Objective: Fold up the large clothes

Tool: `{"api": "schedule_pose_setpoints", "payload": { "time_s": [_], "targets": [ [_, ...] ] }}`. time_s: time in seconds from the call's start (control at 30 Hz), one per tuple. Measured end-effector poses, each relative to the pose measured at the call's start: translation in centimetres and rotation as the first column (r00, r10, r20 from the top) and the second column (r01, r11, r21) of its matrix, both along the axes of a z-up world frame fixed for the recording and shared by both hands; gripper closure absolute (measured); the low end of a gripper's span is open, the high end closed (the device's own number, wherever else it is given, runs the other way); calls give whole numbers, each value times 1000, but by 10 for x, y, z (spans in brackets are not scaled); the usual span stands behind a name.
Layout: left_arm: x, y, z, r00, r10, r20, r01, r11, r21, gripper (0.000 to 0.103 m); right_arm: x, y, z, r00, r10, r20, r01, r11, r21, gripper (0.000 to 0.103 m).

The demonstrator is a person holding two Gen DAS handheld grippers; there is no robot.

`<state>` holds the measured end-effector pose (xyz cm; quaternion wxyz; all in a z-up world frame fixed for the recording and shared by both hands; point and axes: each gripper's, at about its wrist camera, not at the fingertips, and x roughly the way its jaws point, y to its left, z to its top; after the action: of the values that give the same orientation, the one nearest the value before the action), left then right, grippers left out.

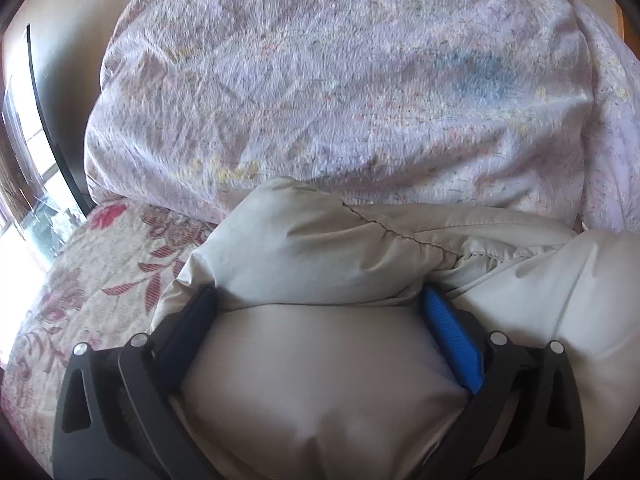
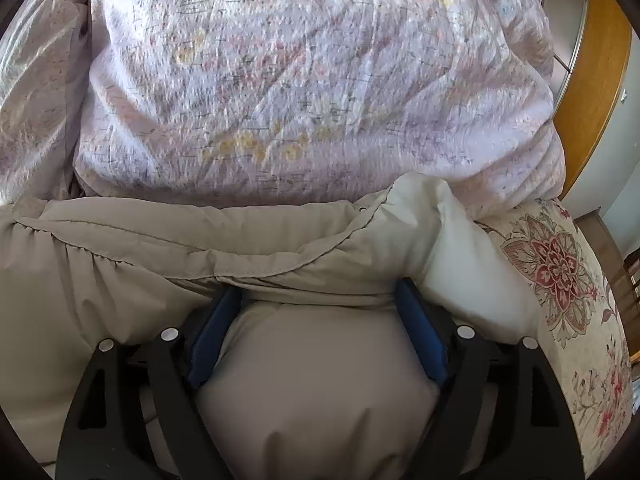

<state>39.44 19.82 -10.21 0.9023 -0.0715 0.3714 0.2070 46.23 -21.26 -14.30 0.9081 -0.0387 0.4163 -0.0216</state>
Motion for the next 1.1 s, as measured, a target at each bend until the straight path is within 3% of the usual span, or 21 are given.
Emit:
{"api": "schedule_pose_setpoints", "payload": {
  "time_s": [0.5, 1.1],
  "targets": [
    [15, 8, -14, 998, -2, -66, -1, 999, -46, 2, 11, 0, -3, 999, 1, -43, -2, 1000, -26, 19],
    [18, 9, -17, 998, -6, -70, 2, 999, -52, 2, 15, 0, -5, 999, -3, -44, 3, 1000, -14, 18]
  ]
}}
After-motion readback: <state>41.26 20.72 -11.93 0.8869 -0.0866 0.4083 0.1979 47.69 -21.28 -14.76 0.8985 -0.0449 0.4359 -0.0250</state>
